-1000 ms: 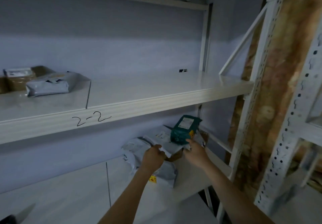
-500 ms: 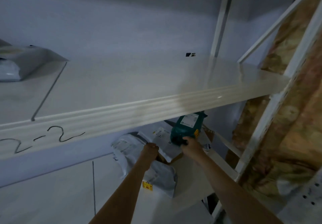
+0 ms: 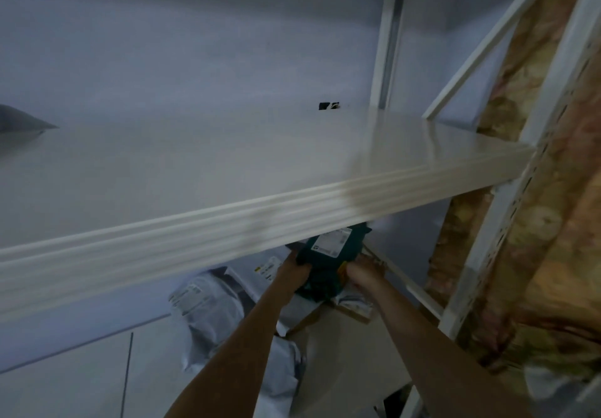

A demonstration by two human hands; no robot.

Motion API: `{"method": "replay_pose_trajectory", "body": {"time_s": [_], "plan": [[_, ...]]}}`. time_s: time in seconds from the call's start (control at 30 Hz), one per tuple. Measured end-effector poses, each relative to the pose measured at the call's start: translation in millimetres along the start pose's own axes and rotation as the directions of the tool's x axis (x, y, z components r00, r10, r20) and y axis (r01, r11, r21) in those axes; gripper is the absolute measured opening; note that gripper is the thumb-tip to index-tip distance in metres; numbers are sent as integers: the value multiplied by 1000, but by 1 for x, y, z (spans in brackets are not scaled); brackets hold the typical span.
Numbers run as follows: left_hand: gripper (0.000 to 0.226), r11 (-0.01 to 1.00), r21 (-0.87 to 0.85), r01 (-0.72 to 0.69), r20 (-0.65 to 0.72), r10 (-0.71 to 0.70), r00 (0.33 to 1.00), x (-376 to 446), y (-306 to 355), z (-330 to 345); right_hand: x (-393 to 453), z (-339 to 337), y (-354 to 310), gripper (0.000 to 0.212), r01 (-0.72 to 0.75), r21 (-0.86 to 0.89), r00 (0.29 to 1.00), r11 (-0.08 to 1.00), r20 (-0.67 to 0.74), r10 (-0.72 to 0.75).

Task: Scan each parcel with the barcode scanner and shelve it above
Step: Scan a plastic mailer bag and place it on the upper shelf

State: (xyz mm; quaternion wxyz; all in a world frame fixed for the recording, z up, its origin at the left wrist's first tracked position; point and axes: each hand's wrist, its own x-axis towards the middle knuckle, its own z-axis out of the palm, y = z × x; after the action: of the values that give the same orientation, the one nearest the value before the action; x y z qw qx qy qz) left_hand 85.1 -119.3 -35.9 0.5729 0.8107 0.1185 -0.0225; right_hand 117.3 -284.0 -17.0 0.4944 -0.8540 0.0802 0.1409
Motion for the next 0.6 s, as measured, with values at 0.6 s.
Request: {"method": "replay_pose_trajectory", "body": {"time_s": [0.6], "plan": [[31, 924, -359, 132, -16, -148, 989, 9, -11, 4, 26, -6, 17, 23, -62, 387, 996, 920, 86, 31]]}}
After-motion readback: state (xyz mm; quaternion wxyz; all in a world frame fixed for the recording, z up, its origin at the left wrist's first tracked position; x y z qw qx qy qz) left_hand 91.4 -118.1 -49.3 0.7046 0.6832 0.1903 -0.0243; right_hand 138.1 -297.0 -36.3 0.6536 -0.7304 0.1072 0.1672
